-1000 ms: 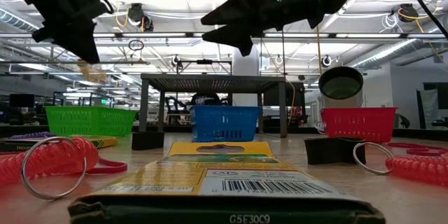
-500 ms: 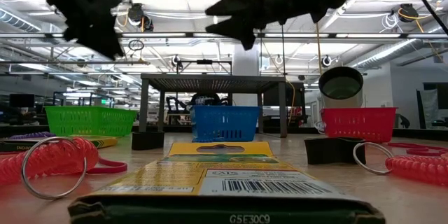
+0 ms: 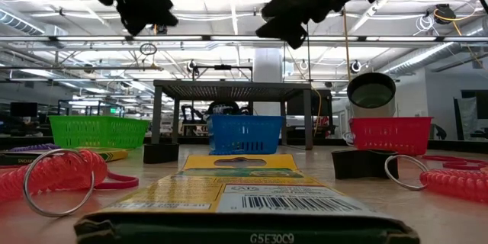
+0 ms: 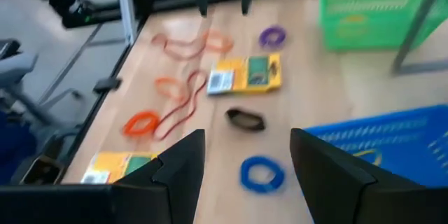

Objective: Pick & Place Office Desk Supplies
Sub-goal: Put the black rubber band into the blue bin

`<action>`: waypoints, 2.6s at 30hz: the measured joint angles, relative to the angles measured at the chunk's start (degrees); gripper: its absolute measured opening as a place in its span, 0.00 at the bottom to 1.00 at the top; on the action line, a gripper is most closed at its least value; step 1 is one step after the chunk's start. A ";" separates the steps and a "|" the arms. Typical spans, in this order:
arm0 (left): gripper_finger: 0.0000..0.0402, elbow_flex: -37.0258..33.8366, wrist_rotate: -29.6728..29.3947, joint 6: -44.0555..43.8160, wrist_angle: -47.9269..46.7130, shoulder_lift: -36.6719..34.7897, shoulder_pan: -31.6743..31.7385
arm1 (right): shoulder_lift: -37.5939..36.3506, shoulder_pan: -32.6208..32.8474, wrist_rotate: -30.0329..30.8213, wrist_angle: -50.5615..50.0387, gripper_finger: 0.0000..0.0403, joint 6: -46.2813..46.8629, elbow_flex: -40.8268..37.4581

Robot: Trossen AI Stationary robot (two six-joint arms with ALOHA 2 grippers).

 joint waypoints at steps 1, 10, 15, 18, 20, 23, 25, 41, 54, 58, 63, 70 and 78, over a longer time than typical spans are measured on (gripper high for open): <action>0.39 0.00 -0.01 -0.07 1.01 2.04 -0.38 | 0.59 0.81 -0.03 -0.29 0.50 0.12 0.00; 0.39 -0.02 -0.63 -9.24 8.53 15.94 -0.76 | 2.30 6.40 0.19 -0.96 0.50 0.34 -0.07; 0.39 -0.02 -0.60 -16.31 8.41 18.29 -0.76 | 2.26 8.08 0.33 -0.88 0.50 0.35 -0.07; 0.39 -0.02 0.15 -19.79 8.25 18.27 -0.76 | 2.25 8.67 0.32 -0.96 0.50 0.22 -0.07; 0.39 -0.02 2.01 -22.37 7.85 18.27 -0.76 | 2.25 8.93 0.33 -1.75 0.50 0.22 -0.07; 0.39 -0.02 4.70 -27.18 5.61 18.27 -0.76 | 2.26 8.95 0.28 -2.71 0.50 0.19 -0.07; 0.39 -0.02 5.54 -30.68 2.42 18.27 -0.81 | 2.28 8.95 0.31 -2.73 0.50 0.17 -0.07; 0.39 -0.04 5.89 -37.72 -2.29 18.70 0.98 | 2.25 8.93 0.31 -2.75 0.50 -1.94 -0.07; 0.39 -0.09 8.55 -38.84 -1.20 22.00 2.19 | 2.26 8.93 0.31 -2.79 0.50 -2.56 -0.04; 0.39 -0.09 8.53 -38.95 0.02 22.45 2.19 | 2.25 8.93 0.30 -2.77 0.50 -3.06 -0.04; 0.39 -0.09 8.53 -39.50 -0.46 22.42 2.19 | 2.25 8.93 0.31 -2.74 0.50 -3.06 -0.04; 0.39 -0.09 8.10 -40.00 -0.86 22.42 2.43 | 2.25 8.93 0.31 -2.73 0.50 -3.06 -0.04; 0.39 0.00 8.44 -41.32 -0.98 24.65 2.45 | 2.25 8.91 0.31 -2.70 0.50 -3.08 -0.04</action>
